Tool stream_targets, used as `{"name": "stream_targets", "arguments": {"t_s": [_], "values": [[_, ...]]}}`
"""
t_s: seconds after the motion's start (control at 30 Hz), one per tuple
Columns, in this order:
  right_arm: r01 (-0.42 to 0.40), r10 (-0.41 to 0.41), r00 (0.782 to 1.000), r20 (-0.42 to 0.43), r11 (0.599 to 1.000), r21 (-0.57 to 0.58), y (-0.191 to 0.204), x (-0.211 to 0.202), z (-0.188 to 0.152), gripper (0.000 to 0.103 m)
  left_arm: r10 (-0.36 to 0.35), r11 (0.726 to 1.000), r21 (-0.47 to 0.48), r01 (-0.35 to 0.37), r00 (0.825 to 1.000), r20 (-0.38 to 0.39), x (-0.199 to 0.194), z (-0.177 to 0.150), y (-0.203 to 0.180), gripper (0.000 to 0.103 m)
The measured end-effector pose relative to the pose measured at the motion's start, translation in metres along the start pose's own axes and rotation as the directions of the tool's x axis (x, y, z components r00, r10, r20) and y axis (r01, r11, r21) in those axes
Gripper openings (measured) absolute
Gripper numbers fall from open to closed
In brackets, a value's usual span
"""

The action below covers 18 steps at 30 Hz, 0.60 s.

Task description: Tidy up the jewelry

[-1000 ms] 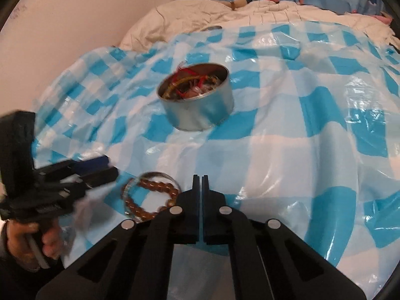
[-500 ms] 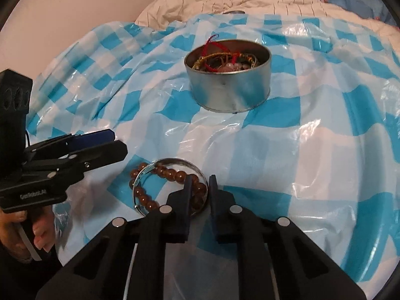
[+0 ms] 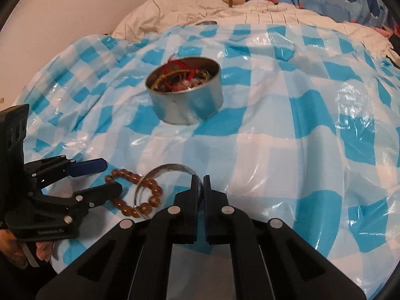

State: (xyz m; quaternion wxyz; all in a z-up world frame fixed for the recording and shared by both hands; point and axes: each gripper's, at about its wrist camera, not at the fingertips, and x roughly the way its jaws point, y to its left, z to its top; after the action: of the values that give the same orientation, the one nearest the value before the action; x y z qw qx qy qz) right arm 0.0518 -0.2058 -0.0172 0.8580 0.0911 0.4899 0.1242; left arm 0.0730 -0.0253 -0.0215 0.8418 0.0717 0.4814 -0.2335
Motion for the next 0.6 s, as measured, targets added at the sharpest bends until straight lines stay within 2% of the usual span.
{"name": "stream_targets", "arguments": {"t_s": [0.07,0.13,0.2,0.27,0.3,0.33,0.37,0.4,0.5,0.6], "values": [[0.0,0.0,1.0,-0.003,1.0,-0.002,0.001,0.002,-0.001,0.008,0.01,1.0,0.012,-0.01,1.0,0.004,0.001,0.0,-0.003,0.055],[-0.004,0.003,1.0,-0.006,1.0,-0.021,0.005,0.003,-0.002,0.017,0.011,0.999,0.031,-0.012,1.0,0.012,0.0,-0.001,-0.007,0.055],[0.011,-0.011,1.0,-0.011,0.999,-0.046,0.009,0.006,-0.004,0.021,0.028,0.998,0.052,-0.029,0.999,0.021,0.0,-0.003,-0.01,0.053],[0.046,-0.048,0.999,-0.018,0.995,-0.085,0.015,0.01,-0.006,0.021,0.032,0.997,0.076,-0.033,0.999,0.014,0.001,-0.004,-0.013,0.037],[0.055,-0.057,0.998,-0.016,0.994,-0.095,0.016,0.01,-0.007,0.021,0.034,0.996,0.077,-0.035,0.999,0.014,0.0,-0.004,-0.013,0.037],[0.058,-0.06,0.998,-0.016,0.993,-0.1,0.017,0.009,-0.007,0.021,0.035,0.996,0.08,-0.036,0.999,0.015,-0.001,-0.003,-0.013,0.03],[0.061,-0.063,0.998,-0.013,0.993,-0.099,0.016,0.009,-0.007,0.019,0.04,0.996,0.082,-0.04,0.999,0.01,-0.001,-0.003,-0.012,0.014],[0.066,-0.067,0.998,-0.008,0.994,-0.093,0.014,0.007,-0.007,0.014,0.032,0.996,0.079,-0.032,0.999,0.004,-0.001,-0.003,-0.01,0.011],[0.055,-0.054,0.998,0.015,0.996,-0.063,0.008,0.002,-0.006,0.005,0.012,0.997,0.073,-0.013,1.0,0.008,-0.005,-0.002,-0.007,0.011],[0.021,-0.02,0.999,0.049,1.0,-0.021,0.002,-0.006,-0.002,0.004,-0.022,0.999,0.03,0.02,0.998,0.051,-0.017,0.003,-0.001,0.011]]}}
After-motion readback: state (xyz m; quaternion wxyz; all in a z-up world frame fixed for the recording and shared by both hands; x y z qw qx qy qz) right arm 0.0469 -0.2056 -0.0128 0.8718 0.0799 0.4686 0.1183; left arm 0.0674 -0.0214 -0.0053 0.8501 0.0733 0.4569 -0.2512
